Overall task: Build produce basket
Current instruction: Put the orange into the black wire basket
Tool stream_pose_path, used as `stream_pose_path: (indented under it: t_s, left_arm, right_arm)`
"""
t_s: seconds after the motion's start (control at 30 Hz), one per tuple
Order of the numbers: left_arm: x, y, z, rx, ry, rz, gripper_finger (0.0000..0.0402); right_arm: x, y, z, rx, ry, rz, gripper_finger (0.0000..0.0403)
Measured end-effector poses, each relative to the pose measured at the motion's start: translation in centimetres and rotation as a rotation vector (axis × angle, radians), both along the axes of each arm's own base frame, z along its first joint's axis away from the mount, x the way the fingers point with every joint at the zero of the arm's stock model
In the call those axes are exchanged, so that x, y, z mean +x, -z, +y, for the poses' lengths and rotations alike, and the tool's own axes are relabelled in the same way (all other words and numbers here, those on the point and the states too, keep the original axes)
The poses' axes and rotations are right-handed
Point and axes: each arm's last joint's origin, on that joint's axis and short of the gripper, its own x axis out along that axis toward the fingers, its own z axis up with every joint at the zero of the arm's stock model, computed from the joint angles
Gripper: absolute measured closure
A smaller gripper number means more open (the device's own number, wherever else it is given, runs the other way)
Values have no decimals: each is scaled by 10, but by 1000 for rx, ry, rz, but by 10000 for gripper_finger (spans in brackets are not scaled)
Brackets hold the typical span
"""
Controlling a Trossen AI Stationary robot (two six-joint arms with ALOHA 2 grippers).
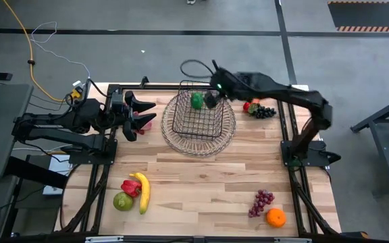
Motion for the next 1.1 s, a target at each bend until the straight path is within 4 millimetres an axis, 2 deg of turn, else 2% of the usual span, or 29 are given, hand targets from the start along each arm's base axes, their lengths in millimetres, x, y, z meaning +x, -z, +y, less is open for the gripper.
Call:
stream_pose_path:
  t_s: [0.1, 0.23, 0.37, 0.47, 0.63, 0.83, 0.93, 1.1]
  left_arm:
    - [0, 0, 0, 0, -1, 4, 183]
    - [1, 3, 0, -4, -2, 31, 184]
    - [1, 4, 0, -5, -3, 42, 183]
    - [1, 5, 0, -6, -4, 49, 183]
    - [1, 5, 0, 13, -6, 55, 185]
    - [1, 5, 0, 20, -7, 57, 185]
    - [1, 5, 0, 20, -6, 57, 185]
    - [1, 5, 0, 19, -6, 59, 185]
  right_arm:
    - [-25, 19, 24, 18, -31, -28, 4]
    - [-63, 34, 49, 48, -75, -206, 4]
    - [-97, 29, 65, 111, -136, -411, 4]
    - [-121, 23, 71, 152, -119, -527, 4]
    - [-149, 16, 76, 141, -135, -614, 4]
    - [-161, 14, 76, 141, -132, -637, 4]
    - [-160, 12, 76, 140, -143, -658, 4]
    - [-150, 8, 78, 165, -257, -702, 4]
